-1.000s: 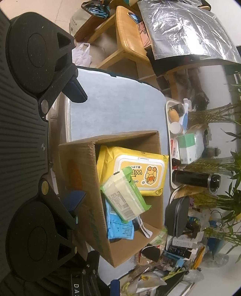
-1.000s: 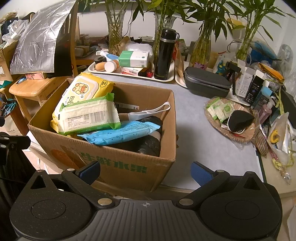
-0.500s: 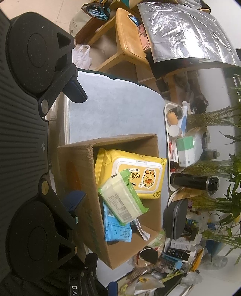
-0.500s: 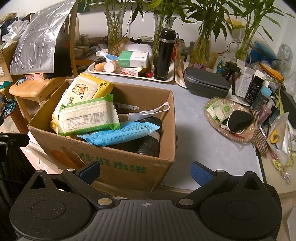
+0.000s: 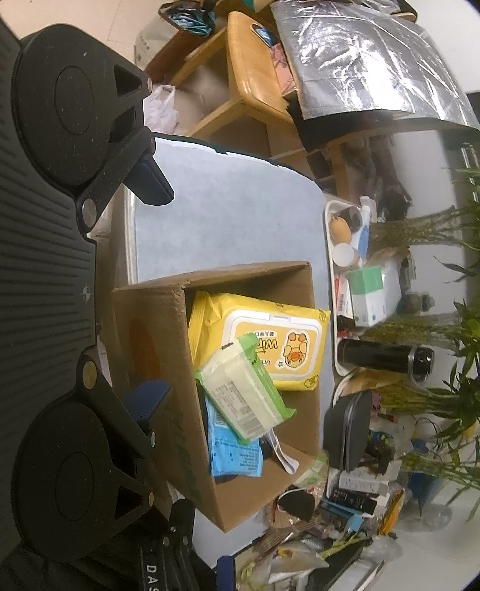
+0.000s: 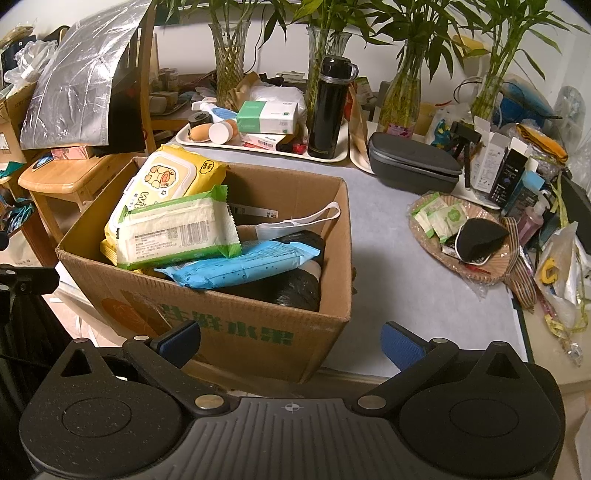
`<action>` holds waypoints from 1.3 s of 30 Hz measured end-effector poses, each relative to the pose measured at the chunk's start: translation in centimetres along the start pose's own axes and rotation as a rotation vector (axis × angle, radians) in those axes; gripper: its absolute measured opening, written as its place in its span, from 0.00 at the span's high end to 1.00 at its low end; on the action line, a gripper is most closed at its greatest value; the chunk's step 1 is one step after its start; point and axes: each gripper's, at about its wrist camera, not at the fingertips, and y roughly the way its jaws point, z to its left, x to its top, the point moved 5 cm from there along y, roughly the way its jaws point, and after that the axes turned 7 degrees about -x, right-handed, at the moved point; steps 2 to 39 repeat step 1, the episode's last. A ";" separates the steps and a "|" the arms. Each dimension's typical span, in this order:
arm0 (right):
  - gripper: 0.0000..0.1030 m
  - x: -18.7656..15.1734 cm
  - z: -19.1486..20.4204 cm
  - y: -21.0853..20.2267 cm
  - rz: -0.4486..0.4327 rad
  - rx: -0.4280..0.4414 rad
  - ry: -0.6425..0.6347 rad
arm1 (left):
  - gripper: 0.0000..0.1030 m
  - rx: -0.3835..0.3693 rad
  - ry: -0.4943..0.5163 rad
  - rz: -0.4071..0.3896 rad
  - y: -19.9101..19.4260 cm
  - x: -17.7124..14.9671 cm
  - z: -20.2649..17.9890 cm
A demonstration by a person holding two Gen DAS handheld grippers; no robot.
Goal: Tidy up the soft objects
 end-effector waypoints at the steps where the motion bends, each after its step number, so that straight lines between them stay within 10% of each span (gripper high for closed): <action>1: 0.00 -0.1 -0.1 0.0 0.000 -0.001 0.003 | 0.00 0.003 0.004 -0.004 0.0 0.0 0.0; 39: 0.00 -0.1 -0.1 0.0 0.000 -0.001 0.003 | 0.00 0.003 0.004 -0.004 0.0 0.0 0.0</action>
